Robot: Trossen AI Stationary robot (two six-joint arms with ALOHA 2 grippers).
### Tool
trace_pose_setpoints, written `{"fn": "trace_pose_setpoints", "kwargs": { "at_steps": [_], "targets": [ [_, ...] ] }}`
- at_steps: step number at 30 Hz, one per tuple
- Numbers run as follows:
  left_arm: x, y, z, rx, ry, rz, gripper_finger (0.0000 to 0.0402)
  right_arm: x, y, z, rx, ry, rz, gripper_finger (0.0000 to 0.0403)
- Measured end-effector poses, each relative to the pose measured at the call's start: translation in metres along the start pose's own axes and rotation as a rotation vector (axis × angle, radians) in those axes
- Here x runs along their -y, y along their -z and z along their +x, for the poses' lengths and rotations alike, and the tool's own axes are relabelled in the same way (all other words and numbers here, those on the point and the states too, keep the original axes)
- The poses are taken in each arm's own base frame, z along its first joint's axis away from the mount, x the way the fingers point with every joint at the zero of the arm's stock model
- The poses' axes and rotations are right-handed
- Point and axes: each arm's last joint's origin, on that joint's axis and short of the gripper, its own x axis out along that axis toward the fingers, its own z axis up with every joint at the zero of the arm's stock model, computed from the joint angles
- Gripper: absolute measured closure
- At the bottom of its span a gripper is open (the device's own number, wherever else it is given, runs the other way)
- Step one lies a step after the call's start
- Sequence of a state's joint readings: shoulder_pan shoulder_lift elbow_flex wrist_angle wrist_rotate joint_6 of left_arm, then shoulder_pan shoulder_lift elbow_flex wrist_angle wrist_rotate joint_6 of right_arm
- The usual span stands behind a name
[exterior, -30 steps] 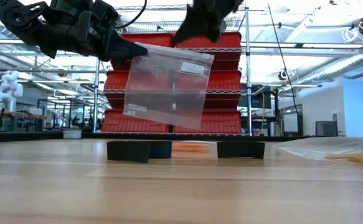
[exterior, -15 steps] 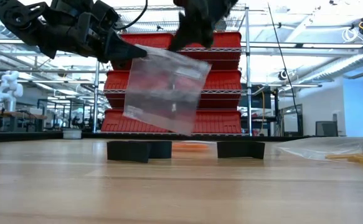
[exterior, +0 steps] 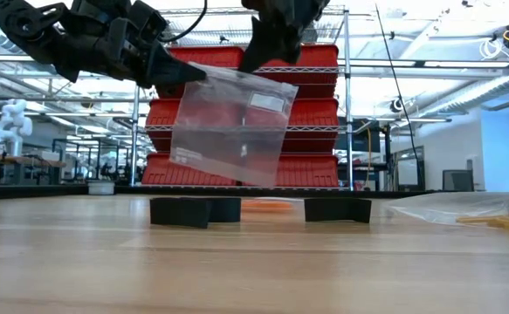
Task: Sort rubber bands
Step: Open the top left transparent zip lock bag
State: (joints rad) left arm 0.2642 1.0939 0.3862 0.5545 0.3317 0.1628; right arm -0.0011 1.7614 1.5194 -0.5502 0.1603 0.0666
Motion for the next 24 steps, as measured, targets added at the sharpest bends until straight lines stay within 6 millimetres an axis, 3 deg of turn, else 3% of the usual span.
{"fn": "trace_pose_setpoints", "kwargs": {
  "at_steps": [13, 20, 24],
  "targets": [
    [0.0, 0.001, 0.0, -0.007, -0.012, -0.002, 0.04, 0.003, 0.001, 0.008, -0.009, -0.052, 0.094, 0.0398],
    [-0.001, 0.0, 0.0, -0.007, -0.02, -0.027, 0.04, 0.002, 0.008, 0.033, -0.05, -0.066, 0.116, 0.0342],
    [-0.001, 0.0, 0.0, -0.01, -0.021, -0.028, 0.04, 0.006, 0.006, 0.033, -0.029, -0.024, 0.127, 0.0318]
  ]
}}
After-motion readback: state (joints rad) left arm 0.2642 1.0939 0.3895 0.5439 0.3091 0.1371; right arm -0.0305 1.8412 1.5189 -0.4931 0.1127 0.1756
